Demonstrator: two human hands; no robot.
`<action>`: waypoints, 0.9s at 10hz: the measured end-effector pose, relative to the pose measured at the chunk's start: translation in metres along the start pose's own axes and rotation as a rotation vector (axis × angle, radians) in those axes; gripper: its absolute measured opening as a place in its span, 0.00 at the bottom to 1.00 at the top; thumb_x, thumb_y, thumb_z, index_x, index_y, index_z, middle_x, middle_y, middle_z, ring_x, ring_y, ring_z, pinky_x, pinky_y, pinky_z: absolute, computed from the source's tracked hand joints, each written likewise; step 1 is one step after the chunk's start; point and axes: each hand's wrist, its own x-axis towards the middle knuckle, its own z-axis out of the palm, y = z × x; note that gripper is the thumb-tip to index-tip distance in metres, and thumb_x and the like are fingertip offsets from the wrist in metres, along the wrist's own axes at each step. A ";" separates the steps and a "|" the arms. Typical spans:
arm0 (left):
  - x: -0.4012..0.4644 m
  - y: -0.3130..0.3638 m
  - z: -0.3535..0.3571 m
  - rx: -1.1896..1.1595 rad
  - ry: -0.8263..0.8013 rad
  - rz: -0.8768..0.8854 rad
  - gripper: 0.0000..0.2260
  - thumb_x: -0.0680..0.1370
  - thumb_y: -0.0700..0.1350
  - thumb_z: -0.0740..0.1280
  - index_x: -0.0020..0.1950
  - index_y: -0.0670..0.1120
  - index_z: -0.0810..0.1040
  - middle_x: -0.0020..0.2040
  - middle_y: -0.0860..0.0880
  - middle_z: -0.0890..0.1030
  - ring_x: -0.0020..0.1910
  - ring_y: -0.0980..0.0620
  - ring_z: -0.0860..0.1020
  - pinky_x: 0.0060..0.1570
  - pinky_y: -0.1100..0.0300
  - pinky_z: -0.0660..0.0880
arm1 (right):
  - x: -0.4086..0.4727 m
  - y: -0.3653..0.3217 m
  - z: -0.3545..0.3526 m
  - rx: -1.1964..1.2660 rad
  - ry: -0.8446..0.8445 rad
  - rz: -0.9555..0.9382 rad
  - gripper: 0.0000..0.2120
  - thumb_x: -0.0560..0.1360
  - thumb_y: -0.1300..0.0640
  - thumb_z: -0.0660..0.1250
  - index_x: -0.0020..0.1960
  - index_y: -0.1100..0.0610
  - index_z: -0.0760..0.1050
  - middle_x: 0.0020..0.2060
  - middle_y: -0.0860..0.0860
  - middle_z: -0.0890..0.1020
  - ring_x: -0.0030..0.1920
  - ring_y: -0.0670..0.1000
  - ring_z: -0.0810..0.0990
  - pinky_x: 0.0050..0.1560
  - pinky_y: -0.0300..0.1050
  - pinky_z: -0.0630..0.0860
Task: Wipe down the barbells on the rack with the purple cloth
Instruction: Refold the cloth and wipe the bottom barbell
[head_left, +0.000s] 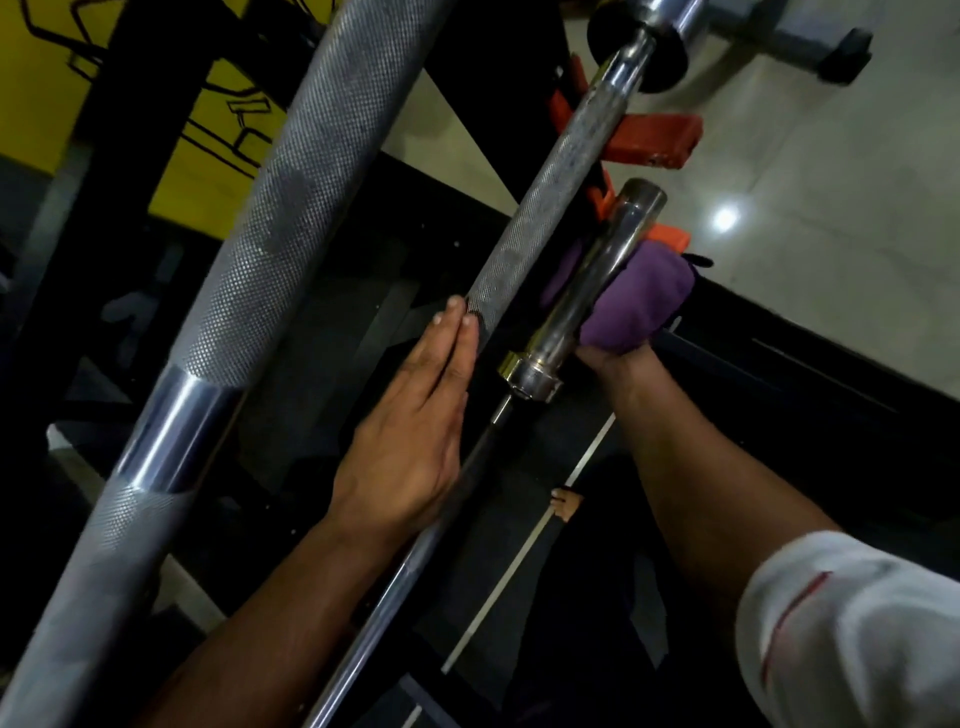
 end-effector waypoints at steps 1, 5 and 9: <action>0.000 0.002 0.002 0.038 -0.031 -0.029 0.28 0.81 0.33 0.53 0.81 0.42 0.53 0.82 0.47 0.50 0.81 0.51 0.52 0.78 0.58 0.55 | -0.015 0.006 -0.004 -0.097 -0.111 0.106 0.18 0.79 0.66 0.55 0.41 0.47 0.75 0.25 0.36 0.80 0.31 0.34 0.80 0.38 0.32 0.77; -0.004 -0.004 0.004 0.049 -0.055 0.036 0.29 0.80 0.32 0.55 0.81 0.40 0.52 0.82 0.45 0.49 0.81 0.50 0.51 0.77 0.52 0.59 | -0.042 -0.007 -0.003 -0.035 -0.026 0.004 0.16 0.85 0.50 0.53 0.49 0.54 0.76 0.36 0.47 0.85 0.41 0.49 0.83 0.43 0.44 0.81; -0.088 -0.022 -0.012 -0.169 -0.044 -0.035 0.28 0.83 0.33 0.58 0.82 0.47 0.54 0.82 0.53 0.52 0.80 0.58 0.53 0.76 0.65 0.52 | -0.108 0.011 0.014 -1.998 -0.334 -1.310 0.18 0.79 0.42 0.57 0.59 0.53 0.75 0.57 0.51 0.79 0.59 0.56 0.74 0.61 0.56 0.68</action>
